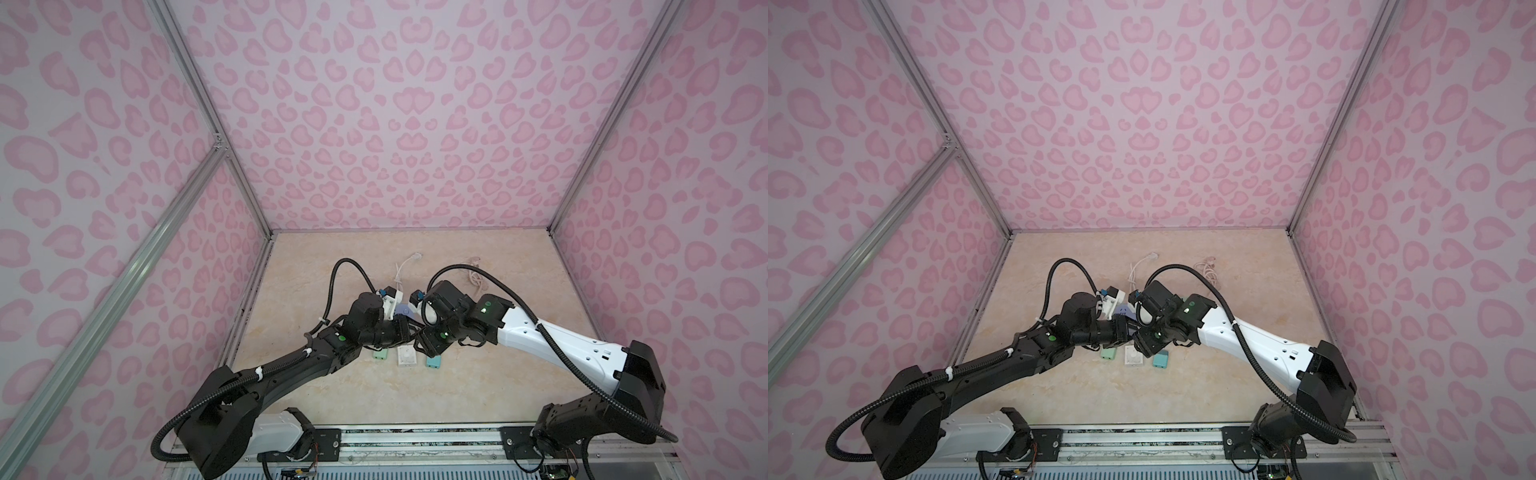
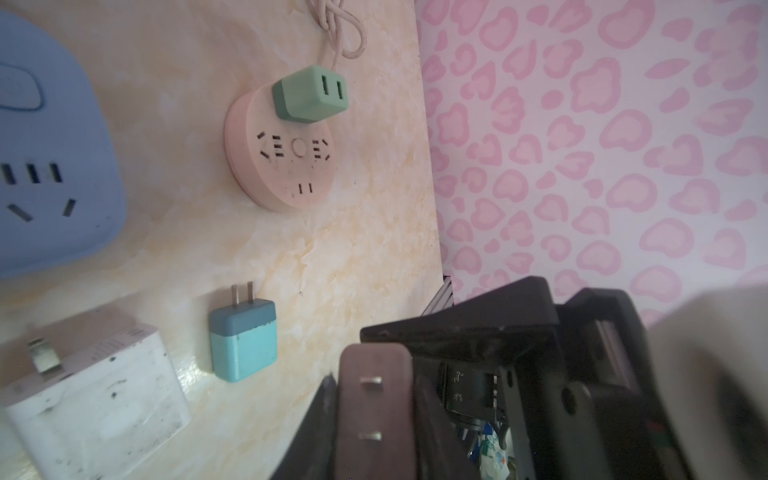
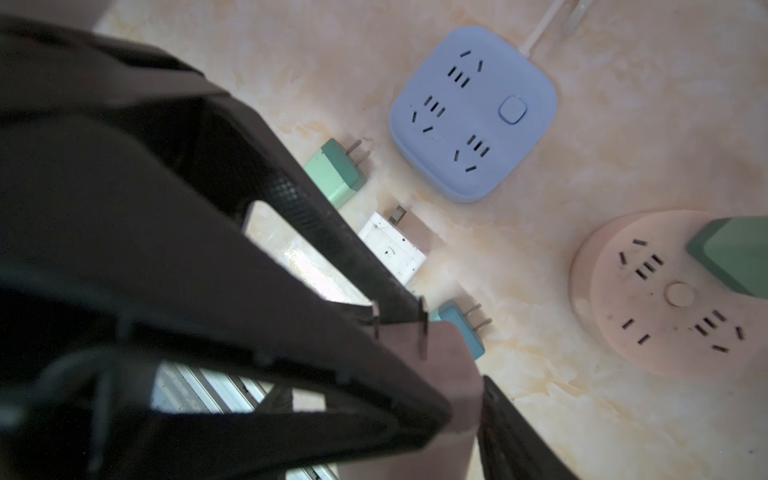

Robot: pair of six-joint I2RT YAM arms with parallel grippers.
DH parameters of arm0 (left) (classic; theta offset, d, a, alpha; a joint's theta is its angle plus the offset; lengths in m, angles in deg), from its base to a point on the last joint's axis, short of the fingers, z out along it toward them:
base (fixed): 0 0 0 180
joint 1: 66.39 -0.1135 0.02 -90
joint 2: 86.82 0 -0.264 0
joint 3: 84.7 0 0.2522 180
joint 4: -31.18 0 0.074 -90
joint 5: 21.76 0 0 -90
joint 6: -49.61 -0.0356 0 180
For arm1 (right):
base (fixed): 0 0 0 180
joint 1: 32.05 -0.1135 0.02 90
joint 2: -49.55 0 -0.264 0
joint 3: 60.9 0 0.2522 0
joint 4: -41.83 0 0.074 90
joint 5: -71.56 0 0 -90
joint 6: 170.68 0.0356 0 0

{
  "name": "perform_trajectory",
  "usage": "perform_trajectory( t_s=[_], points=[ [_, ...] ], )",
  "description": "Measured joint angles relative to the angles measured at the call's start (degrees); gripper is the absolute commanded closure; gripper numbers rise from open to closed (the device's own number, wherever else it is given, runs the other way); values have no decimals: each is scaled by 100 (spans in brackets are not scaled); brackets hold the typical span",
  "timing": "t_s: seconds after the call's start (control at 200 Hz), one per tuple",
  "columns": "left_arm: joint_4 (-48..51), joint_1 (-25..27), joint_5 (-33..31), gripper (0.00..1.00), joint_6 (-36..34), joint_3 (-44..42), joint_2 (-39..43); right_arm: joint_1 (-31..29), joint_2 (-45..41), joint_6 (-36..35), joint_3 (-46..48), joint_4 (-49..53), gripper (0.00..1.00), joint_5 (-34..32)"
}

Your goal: Insert the plug

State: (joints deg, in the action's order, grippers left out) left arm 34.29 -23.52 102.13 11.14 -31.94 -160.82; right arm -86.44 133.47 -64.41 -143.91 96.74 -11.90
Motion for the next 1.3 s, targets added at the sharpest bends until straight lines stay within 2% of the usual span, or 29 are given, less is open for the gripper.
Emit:
perform_trajectory(
  t_s=[0.065, 0.23, 0.305, 0.39, 0.53, 0.615, 0.71, 0.795, 0.92, 1.0, 1.155, 1.3],
  points=[
    [-44, 0, -11, 97, 125, 0, 9, 55, -133, 0, 87, -107, 17, -26],
    [-103, -7, -72, 97, 420, 17, 103, 214, -691, 50, 459, -579, 19, -195],
    [-107, -42, -87, 97, 625, 59, 181, 280, -1097, 129, 876, -1084, 19, -420],
    [-107, -133, -146, 97, 933, 120, 275, 334, -1637, 210, 1655, -2120, 20, -520],
    [-214, -385, -245, 97, 1663, 136, 417, 695, -2079, 219, 2129, -3077, 24, -197],
    [-313, -507, -269, 97, 2057, 28, 562, 970, -2210, 321, 2280, -3429, 31, -173],
    [-389, -564, -302, 97, 2234, -111, 763, 1534, -2083, 955, 2243, -3602, 38, 214],
    [-544, -605, -612, 97, 2232, -310, 1023, 2068, -1825, 1961, 2251, -3956, 40, 723],
    [-776, -610, -1104, 97, 2020, -516, 1390, 2177, -1587, 3497, 2715, -4922, 42, 1425],
    [-940, -608, -1399, 97, 1808, -522, 1537, 2175, -1491, 4341, 3005, -5565, 42, 1624],
    [-1064, -605, -1762, 97, 1469, -345, 1416, 2076, -1493, 5239, 3324, -6572, 42, 1657],
    [-1357, -605, -1906, 97, 1451, -310, 1062, 2022, -1576, 5556, 3386, -7178, 42, 1611]
  ],
)
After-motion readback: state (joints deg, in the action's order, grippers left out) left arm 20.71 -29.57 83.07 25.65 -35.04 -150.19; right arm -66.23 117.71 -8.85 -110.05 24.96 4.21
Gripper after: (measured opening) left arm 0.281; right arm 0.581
